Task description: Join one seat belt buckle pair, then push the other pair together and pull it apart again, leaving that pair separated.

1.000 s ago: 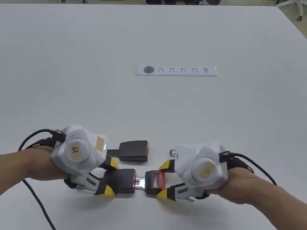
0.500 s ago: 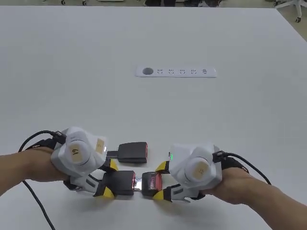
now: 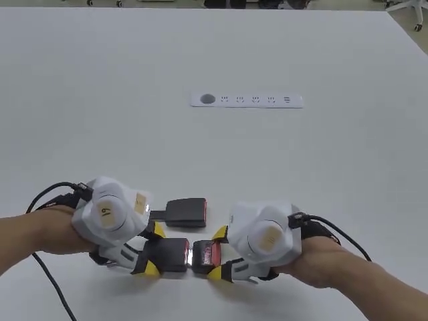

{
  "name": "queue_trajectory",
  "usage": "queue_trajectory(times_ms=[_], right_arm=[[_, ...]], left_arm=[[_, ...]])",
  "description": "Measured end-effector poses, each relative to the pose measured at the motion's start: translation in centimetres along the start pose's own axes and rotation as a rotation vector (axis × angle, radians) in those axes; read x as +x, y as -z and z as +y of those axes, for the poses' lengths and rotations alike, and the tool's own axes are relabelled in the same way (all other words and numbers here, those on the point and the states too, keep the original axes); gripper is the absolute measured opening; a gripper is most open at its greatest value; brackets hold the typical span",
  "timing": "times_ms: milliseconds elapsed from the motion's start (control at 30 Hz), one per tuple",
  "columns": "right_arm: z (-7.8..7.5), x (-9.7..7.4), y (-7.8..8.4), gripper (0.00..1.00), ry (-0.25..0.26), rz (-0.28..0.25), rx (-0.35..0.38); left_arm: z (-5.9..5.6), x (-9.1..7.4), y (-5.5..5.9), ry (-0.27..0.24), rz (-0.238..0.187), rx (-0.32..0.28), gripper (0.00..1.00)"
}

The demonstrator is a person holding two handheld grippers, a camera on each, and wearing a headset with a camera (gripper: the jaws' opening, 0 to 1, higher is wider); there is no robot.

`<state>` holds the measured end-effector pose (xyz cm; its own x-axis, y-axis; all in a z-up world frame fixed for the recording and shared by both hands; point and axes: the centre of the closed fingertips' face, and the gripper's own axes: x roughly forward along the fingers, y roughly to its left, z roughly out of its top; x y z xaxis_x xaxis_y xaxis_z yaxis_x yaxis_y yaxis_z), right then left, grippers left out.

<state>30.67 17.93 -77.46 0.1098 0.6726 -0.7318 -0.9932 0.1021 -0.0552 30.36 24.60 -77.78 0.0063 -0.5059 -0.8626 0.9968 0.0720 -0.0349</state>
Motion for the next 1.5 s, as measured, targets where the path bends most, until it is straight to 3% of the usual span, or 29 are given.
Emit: queue_trajectory(times_ms=[367, 500, 633, 733, 867, 1200, 1300, 1500], right_arm=[[-0.01, -0.32, 0.24, 0.28, -0.029, -0.011, -0.006], [0.11, -0.33, 0.12, 0.28, -0.026, -0.002, -0.013], [0.08, -0.36, 0.37, 0.28, -0.023, -0.001, -0.007], [0.16, -0.58, 0.27, 0.28, -0.029, -0.029, -0.001], [0.22, -0.38, 0.22, 0.28, -0.021, -0.011, 0.005], [0.26, -0.47, 0.37, 0.29, -0.037, -0.031, 0.009], [0.47, -0.57, 0.61, 0.30, -0.057, -0.013, 0.020], [0.46, -0.56, 1.02, 0.31, -0.065, 0.019, -0.043]], left_arm=[[-0.08, 0.05, -0.11, 0.004, 0.016, 0.006, 0.33], [-0.09, 0.22, -0.24, 0.000, 0.046, 0.028, 0.32], [-0.07, 0.19, -0.12, 0.003, 0.042, 0.029, 0.32], [0.00, 0.13, -0.08, 0.008, 0.042, 0.024, 0.32], [-0.06, 0.18, -0.30, 0.005, 0.057, 0.031, 0.33], [-0.21, 0.13, -0.34, 0.020, 0.028, 0.003, 0.33], [-0.36, 0.25, -0.48, 0.020, 0.014, 0.022, 0.33], [-0.17, 0.35, -0.23, 0.010, 0.016, 0.037, 0.34]])
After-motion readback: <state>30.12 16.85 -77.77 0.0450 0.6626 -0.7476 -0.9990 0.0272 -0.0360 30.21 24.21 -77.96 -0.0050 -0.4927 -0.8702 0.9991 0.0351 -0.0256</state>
